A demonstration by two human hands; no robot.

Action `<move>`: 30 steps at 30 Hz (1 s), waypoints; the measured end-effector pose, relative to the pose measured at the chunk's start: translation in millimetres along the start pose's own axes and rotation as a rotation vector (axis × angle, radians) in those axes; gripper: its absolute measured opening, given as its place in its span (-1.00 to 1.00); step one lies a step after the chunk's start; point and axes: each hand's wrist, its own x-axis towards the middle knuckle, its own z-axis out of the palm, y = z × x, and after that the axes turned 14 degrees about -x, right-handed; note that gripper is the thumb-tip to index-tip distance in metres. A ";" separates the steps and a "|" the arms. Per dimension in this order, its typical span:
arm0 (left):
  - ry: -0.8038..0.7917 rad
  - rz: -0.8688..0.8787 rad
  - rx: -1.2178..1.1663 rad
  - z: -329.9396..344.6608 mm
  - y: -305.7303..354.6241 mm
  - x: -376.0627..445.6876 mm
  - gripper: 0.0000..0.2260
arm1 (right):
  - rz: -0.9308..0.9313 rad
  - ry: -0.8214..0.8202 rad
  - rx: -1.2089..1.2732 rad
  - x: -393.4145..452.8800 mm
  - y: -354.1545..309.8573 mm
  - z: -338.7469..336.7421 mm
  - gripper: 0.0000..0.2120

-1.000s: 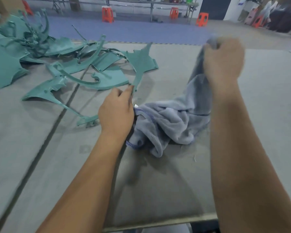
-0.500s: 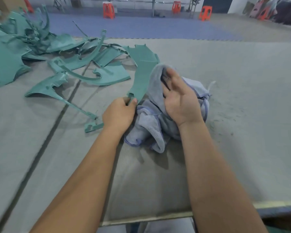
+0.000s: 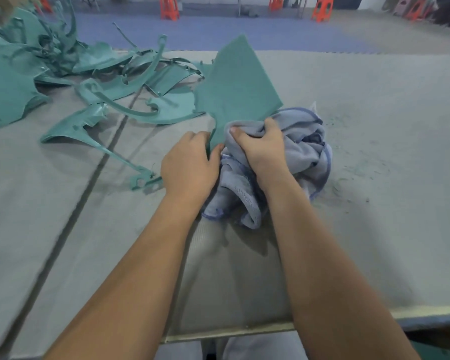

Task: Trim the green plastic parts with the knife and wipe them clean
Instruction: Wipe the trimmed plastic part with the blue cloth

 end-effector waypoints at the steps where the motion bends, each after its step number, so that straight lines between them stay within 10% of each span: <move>1: -0.012 0.036 -0.025 -0.1 1.2 0.3 -0.75 | -0.041 0.073 0.033 0.7 -2.2 1.9 -0.76; 7: -0.150 0.196 -0.156 2.5 9.1 0.2 -0.70 | 0.151 0.286 0.163 9.7 5.8 -6.2 -0.70; 12: 0.074 0.508 -0.346 -2.7 9.8 0.6 -0.84 | 0.329 0.361 0.269 15.4 6.5 -9.5 -0.83; 19: -0.344 -0.316 -0.818 0.7 9.9 1.4 -0.70 | 0.289 0.255 0.215 14.1 0.2 -10.5 -0.75; 25: -0.029 -0.632 -1.372 -0.2 6.8 13.7 -0.78 | 0.206 -0.015 0.031 5.1 -8.5 -10.9 -0.91; 30: 0.154 -0.733 -1.434 -20.4 -19.3 29.4 -0.90 | 0.223 0.356 0.259 8.6 -10.8 -27.9 -0.55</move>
